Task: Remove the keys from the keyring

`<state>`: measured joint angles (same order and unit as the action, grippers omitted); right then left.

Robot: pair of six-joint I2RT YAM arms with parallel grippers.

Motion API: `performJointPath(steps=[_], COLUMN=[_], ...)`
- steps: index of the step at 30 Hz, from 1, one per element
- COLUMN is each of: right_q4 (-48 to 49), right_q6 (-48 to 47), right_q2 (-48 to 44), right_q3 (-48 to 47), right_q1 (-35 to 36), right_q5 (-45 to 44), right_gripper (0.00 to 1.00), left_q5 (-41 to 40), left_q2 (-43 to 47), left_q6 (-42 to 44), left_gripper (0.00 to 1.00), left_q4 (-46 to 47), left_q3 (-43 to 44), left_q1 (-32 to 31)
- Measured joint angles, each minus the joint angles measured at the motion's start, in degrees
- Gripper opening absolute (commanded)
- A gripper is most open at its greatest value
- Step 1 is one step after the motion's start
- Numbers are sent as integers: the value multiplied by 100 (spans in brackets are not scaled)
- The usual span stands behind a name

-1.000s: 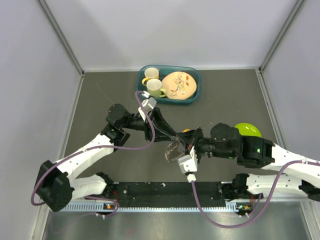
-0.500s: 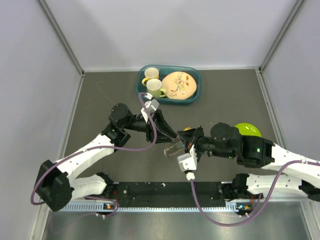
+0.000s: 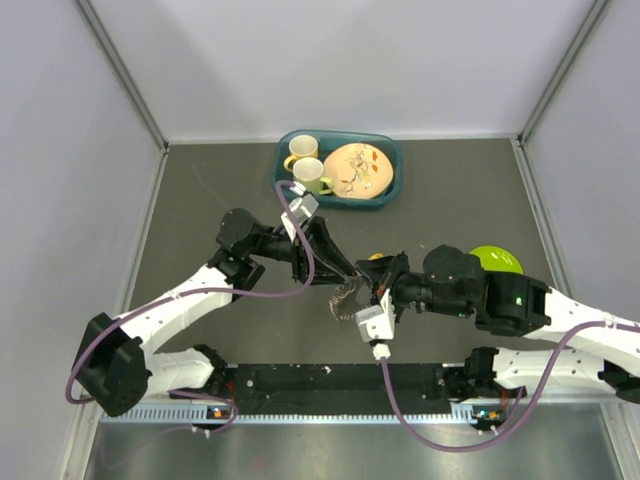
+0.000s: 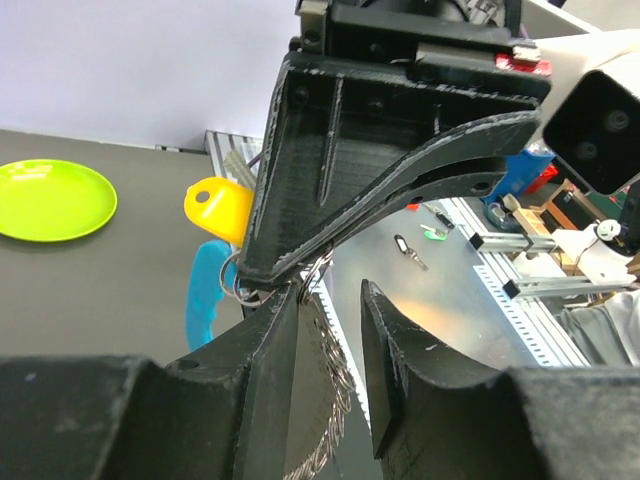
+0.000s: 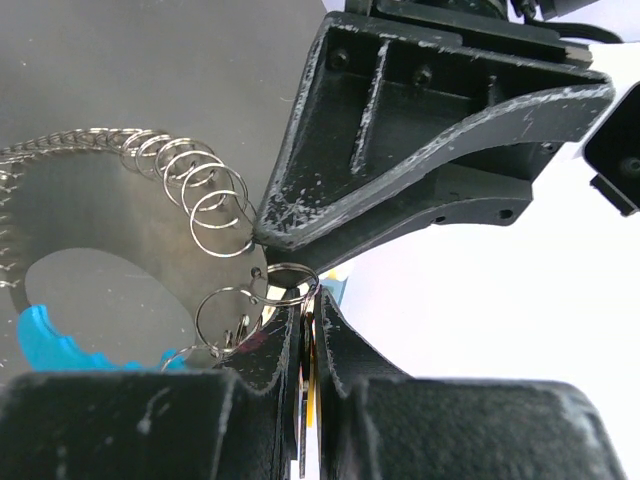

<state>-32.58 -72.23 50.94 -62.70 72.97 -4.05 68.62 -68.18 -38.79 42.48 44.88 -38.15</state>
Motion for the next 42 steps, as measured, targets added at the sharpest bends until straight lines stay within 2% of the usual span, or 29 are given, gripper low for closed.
performJointPath(steps=[10, 19, 27, 31, 33, 35, 42], right_q4=[4, 4, -57, 0, 2, 2, -28], right_q6=[28, 46, 83, 87, 90, 94, 232], right_q2=[-26, -31, -7, 26, 48, 76, 122], right_q3=[4, 4, 9, 9, 7, 7, 7], right_q1=[0, 0, 0, 0, 0, 0, -2], right_q5=[0, -7, -61, -59, -59, -59, -151], right_gripper=[0, 0, 0, 0, 0, 0, 0], left_q5=[24, 92, -116, -256, -289, -356, -411], left_q2=[-4, -72, 37, 240, 269, 280, 317], left_q6=[-656, -750, 306, 813, 955, 1126, 1279], left_gripper=[36, 34, 32, 26, 10, 0, 0], left_q4=[885, 1016, -398, -1029, -1189, -1419, -1744], left_q3=[0, 0, 160, 249, 286, 321, 378], left_q1=[0, -2, -17, -17, -17, -15, 24])
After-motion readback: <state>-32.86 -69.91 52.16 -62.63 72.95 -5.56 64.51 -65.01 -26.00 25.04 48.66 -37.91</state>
